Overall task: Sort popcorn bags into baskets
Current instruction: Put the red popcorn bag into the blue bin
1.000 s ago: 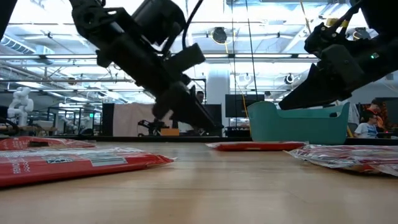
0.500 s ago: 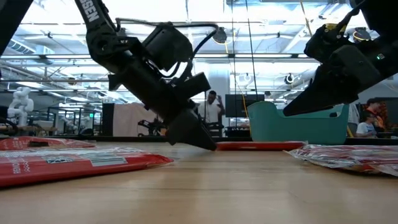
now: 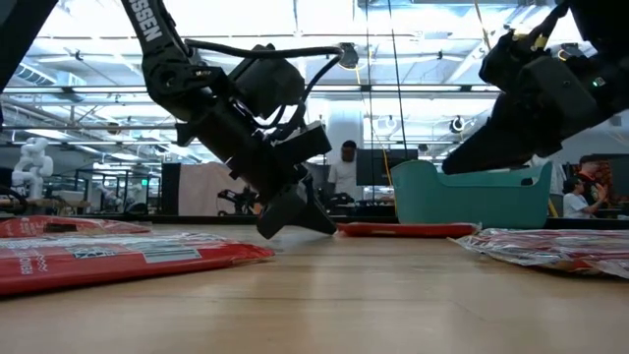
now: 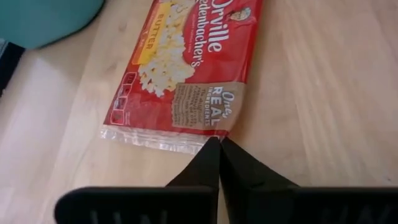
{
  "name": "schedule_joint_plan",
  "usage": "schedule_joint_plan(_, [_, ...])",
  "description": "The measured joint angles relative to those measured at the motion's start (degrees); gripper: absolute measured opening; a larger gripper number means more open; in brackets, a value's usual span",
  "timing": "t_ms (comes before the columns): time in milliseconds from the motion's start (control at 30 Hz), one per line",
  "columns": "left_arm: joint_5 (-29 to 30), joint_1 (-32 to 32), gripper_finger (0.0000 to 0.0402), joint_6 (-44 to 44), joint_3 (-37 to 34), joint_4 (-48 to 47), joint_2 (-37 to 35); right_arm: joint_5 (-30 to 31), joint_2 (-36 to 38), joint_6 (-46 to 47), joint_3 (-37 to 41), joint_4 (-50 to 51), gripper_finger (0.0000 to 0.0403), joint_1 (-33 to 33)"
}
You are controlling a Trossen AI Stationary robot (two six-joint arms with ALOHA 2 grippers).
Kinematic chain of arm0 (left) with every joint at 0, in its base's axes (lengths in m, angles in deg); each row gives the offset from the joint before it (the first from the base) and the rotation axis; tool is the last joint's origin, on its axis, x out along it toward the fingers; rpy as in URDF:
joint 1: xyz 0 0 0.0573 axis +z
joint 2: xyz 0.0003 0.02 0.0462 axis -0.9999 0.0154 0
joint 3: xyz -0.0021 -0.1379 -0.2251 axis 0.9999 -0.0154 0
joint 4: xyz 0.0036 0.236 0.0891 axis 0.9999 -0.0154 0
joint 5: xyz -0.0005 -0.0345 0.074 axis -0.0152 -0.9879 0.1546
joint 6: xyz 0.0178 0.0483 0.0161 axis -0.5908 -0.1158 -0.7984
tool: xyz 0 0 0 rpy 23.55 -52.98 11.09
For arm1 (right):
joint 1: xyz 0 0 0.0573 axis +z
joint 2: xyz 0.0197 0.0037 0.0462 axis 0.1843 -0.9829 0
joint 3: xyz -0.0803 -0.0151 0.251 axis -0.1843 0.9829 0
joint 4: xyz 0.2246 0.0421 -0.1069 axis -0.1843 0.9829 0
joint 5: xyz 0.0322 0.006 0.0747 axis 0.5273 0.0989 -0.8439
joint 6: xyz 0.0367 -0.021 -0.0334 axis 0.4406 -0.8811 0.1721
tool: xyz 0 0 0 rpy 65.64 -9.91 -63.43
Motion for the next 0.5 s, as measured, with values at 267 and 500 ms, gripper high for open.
schedule_joint_plan(267, [2.27, -1.78, 0.0003, -4.52, -0.03, 0.8, -2.95, 0.47, -0.02, -1.16, -2.01, -1.69, 0.0134, -0.9])
schedule_joint_plan(500, [8.38, -3.72, 0.0001, -14.86, -0.02, 1.21, -7.07, 0.21, -0.02, -8.99, -10.53, 6.32, 0.0134, -6.47])
